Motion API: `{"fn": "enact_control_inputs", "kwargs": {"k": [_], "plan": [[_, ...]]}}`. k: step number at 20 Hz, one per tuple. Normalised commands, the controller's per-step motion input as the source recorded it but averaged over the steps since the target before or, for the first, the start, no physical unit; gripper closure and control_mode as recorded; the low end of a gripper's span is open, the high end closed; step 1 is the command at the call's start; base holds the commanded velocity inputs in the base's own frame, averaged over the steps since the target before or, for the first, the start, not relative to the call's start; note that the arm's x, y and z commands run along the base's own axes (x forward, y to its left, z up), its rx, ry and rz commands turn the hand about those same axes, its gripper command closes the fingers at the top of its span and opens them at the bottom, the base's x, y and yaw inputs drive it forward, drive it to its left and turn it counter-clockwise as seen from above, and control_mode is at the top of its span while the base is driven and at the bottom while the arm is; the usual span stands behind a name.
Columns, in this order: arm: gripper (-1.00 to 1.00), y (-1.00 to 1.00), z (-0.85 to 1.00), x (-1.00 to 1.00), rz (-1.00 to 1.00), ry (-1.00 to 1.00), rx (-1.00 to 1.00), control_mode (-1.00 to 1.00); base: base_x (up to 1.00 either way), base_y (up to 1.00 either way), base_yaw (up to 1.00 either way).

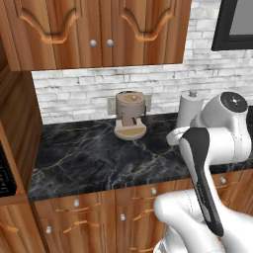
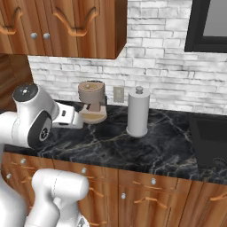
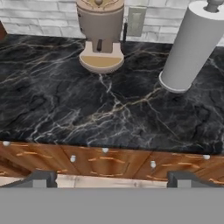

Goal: Take the tongs from the drawer on the left and place them on the dining counter next to the tray containing the hot dog.

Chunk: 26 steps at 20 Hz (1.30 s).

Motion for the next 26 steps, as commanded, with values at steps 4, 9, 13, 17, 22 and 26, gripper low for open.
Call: {"fn": "enact_control_inputs", "kwargs": {"k": [4, 9, 13, 17, 22, 26], "plan": [[-1.0, 0.0, -0.16, -0.41, 0.0, -0.06, 0.0, -1.0, 0.0, 0.0, 0.0], [-1.0, 0.0, -0.17, -0.2, 0.0, -0.01, 0.0, -1.0, 0.0, 0.0, 0.0], [-1.0, 0.0, -0.23, -0.08, 0.0, 0.0, 0.0, -1.0, 0.0, 0.0, 0.0], [-1.0, 0.0, -0.29, 0.0, 0.0, 0.0, 0.0, -1.0, 0.0, 0.0, 0.0], [-1.0, -0.03, -0.28, 0.0, 0.0, 0.0, 0.0, -1.0, 0.0, 0.0, 0.0], [-1.0, -0.01, -0.22, 0.0, 0.0, 0.0, 0.0, -1.0, 0.0, 0.0, 0.0]]}}
